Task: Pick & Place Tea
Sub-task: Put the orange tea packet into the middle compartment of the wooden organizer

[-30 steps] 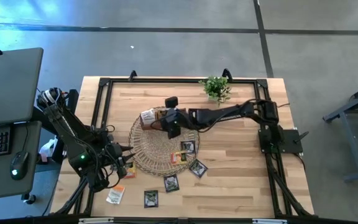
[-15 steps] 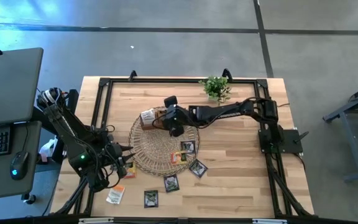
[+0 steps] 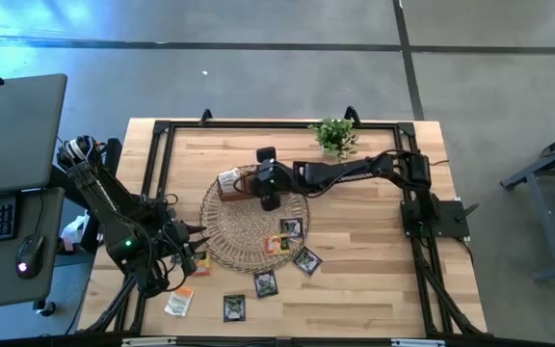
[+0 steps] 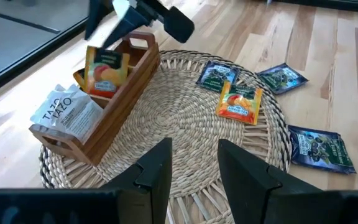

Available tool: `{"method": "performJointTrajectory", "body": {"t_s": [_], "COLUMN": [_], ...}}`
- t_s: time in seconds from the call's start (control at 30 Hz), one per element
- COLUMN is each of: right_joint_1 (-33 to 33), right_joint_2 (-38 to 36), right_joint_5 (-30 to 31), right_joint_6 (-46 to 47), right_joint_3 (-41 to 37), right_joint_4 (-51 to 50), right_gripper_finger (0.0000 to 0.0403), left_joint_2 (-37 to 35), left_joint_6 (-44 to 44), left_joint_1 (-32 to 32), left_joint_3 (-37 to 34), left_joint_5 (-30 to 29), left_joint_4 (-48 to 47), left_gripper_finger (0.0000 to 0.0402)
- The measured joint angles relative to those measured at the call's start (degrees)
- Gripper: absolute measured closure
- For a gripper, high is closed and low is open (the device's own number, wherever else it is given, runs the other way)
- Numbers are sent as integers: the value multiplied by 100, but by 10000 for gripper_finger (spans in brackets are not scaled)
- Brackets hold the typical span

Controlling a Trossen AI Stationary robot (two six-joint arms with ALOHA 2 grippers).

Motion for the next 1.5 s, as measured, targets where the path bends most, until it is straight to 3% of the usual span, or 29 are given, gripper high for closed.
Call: {"method": "performJointTrajectory", "body": {"t_s": [0.23, 0.43, 0.53, 0.73, 0.97, 1.33, 1.5], "right_joint_1": [141, 150, 49, -294, -531, -403, -362], "right_joint_2": [-129, -295, -293, -286, -286, -286, -286], "right_joint_5": [1046, 307, 276, -309, -1168, -1046, -1128], "right_joint_6": [253, 2625, 3582, 4957, 5019, 5010, 4999], "right_joint_3": [2, 13, -2, -385, -939, -988, -988], "right_joint_4": [327, -853, -1405, -1078, 307, -63, -67], "right_gripper_finger": [258, 256, 264, 274, 274, 276, 309], "left_joint_2": [0, -2, -2, 0, -2, -1, 0], "left_joint_6": [0, 22, 21, 20, 20, 20, 22], "left_joint_1": [0, 0, 0, 0, 0, 0, 0], "left_joint_3": [0, 2, 2, 2, 2, 2, 2], "left_joint_5": [6, 9, 2, -13, -18, -20, -22], "left_joint_4": [3, 9, 7, 35, 29, 17, 15], "left_gripper_finger": [273, 273, 273, 273, 273, 273, 273]}}
